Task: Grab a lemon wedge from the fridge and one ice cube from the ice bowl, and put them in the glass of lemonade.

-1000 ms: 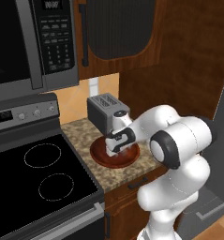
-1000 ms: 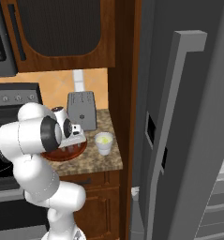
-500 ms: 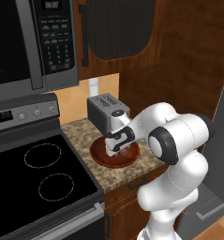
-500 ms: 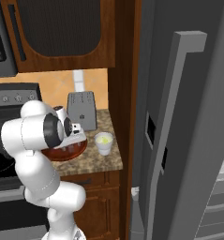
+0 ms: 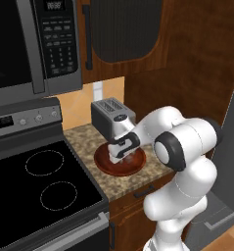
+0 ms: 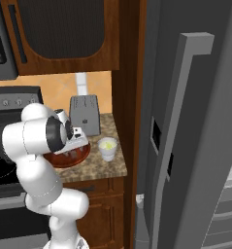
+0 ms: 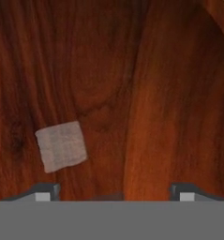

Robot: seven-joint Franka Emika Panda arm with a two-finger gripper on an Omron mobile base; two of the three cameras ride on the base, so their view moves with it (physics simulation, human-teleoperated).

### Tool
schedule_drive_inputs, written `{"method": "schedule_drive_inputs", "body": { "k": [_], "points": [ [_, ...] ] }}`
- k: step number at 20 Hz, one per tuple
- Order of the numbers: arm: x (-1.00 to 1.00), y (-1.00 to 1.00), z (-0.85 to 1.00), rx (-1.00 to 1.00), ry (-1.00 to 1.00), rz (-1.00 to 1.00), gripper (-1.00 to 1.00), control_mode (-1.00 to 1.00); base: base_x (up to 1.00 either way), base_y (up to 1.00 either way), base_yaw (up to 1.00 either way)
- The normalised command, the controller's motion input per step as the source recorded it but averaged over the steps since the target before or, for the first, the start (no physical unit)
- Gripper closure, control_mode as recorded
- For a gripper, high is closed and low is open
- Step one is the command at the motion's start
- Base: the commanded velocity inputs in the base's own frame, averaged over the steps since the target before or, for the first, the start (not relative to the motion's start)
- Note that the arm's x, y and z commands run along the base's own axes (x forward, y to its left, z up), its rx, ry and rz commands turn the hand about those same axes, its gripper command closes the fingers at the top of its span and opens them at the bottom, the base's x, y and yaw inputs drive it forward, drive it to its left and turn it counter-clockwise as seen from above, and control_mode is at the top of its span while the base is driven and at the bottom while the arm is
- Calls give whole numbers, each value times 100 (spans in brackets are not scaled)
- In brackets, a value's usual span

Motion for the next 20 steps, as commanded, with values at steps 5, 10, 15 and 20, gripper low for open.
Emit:
{"method": "schedule_drive_inputs", "body": {
  "k": [5, 10, 15, 20],
  "points": [
    [-40, -2, -34, 0, 0, 0, -100, -100, 0, 0, 0],
    [-62, -26, -32, 0, 0, -1, -100, -100, 0, 0, 0],
    [-36, -17, -27, 0, 0, -1, -100, -100, 0, 0, 0],
    [12, 0, -34, 0, 0, 0, -100, -100, 0, 0, 0]
  ]
}}
